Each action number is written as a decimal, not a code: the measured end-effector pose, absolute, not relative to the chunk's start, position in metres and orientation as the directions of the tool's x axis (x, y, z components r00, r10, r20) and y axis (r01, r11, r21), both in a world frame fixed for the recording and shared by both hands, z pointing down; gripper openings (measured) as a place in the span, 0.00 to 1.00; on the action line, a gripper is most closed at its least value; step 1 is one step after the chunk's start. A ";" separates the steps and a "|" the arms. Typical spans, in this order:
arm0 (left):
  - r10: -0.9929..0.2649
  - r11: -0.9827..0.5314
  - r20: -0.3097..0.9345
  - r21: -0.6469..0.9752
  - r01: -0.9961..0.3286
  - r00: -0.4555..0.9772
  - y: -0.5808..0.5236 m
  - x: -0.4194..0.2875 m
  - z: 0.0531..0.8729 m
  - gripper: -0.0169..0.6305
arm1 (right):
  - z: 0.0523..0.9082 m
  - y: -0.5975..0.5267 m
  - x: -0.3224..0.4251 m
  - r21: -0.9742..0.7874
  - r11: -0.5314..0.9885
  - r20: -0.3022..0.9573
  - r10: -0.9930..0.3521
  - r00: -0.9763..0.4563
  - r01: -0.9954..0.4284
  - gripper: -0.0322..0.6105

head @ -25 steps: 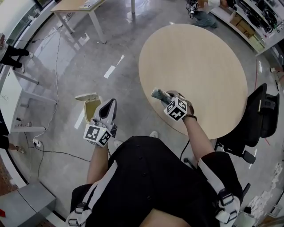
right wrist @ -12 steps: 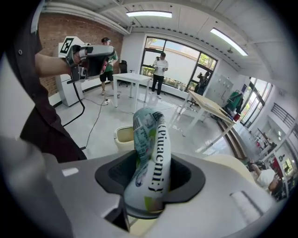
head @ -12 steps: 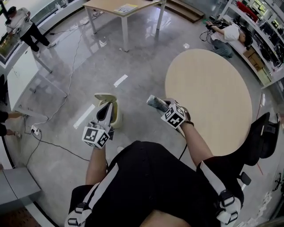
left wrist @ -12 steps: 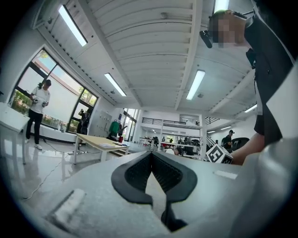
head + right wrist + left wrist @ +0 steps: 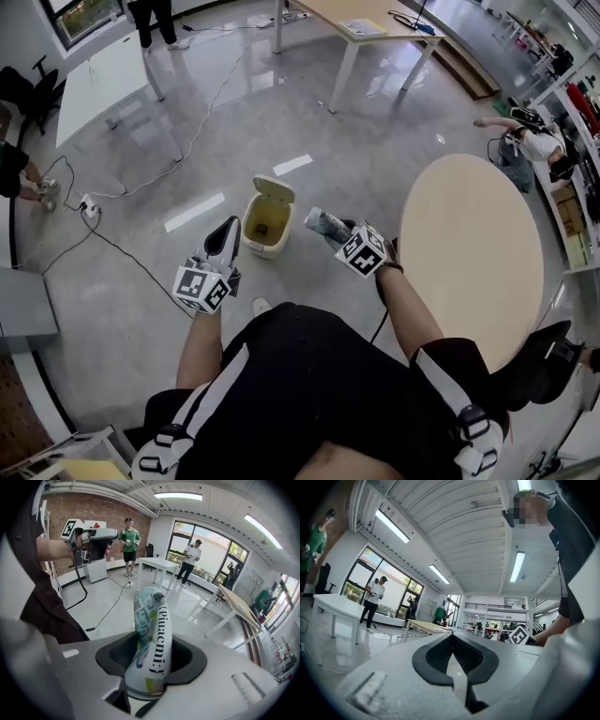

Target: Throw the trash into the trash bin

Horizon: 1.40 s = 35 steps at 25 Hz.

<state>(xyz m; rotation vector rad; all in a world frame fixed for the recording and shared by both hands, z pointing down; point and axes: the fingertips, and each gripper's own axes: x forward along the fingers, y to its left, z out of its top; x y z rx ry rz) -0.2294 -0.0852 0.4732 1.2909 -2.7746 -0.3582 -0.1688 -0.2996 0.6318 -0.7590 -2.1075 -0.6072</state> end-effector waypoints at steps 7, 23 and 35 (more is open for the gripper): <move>-0.696 0.695 0.004 0.256 -0.672 -0.718 0.000 -0.233 0.500 0.03 | 0.650 -0.199 -0.200 0.131 0.639 0.798 0.386 -0.463 0.758 0.34; -0.660 0.738 0.127 0.292 -0.608 -0.740 0.042 -0.216 0.563 0.03 | 0.711 -0.130 -0.192 0.025 0.607 0.830 0.430 -0.355 0.795 0.34; -0.654 0.751 0.182 0.272 -0.602 -0.734 -0.002 -0.260 0.575 0.03 | 0.747 -0.140 -0.228 -0.036 0.614 0.843 0.442 -0.306 0.788 0.34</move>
